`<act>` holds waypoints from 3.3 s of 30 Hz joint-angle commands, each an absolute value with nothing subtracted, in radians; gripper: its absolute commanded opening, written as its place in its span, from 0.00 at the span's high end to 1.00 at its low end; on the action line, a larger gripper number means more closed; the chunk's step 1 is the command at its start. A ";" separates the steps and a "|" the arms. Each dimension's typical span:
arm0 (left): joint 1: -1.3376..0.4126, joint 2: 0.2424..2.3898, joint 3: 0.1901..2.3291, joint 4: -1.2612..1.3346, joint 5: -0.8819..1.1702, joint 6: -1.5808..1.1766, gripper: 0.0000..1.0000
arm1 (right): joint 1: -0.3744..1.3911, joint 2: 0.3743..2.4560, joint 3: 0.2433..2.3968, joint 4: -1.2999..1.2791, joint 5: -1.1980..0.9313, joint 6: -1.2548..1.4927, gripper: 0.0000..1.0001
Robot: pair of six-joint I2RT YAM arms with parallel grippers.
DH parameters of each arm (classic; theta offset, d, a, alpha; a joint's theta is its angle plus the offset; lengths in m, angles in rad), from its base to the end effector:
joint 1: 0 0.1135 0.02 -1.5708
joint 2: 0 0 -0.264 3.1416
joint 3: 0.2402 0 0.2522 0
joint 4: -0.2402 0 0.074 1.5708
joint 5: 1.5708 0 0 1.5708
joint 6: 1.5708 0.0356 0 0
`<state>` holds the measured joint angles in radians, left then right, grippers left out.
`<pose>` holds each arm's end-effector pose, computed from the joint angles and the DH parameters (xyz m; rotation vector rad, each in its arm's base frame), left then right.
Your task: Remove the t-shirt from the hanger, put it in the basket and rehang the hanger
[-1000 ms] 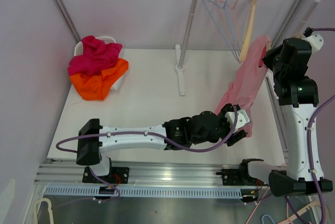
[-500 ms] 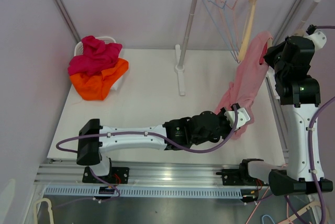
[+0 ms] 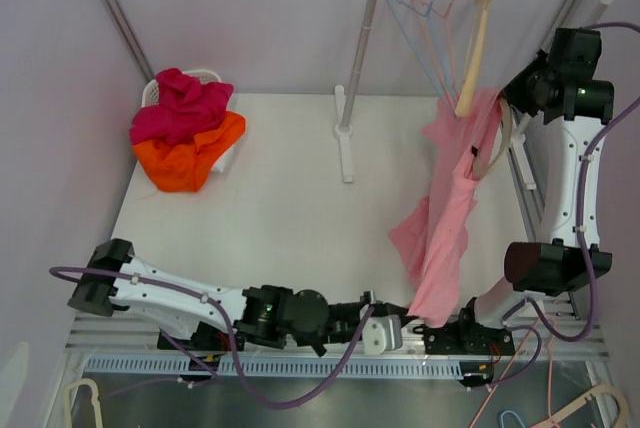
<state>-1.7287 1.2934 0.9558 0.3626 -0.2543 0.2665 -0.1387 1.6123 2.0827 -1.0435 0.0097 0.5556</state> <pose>-0.0395 -0.3047 0.3456 1.2411 1.0528 -0.9511 0.3111 -0.0438 0.4824 0.7378 2.0225 0.2325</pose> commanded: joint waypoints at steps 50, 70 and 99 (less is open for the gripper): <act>-0.525 1.275 1.629 -0.495 0.037 -0.431 0.99 | -0.170 1.065 1.736 -0.982 -0.758 0.540 1.00; -0.509 1.508 2.063 -0.313 0.866 -0.500 0.99 | -0.172 1.141 1.746 -0.839 -0.019 0.472 1.00; 0.326 1.905 2.401 0.196 0.823 -1.059 0.99 | -0.172 1.831 2.337 -0.491 0.160 0.365 1.00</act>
<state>0.1947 1.9942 2.3520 -0.0212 0.9081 -0.9787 -0.1715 1.7493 2.1868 -0.6064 0.1368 0.4053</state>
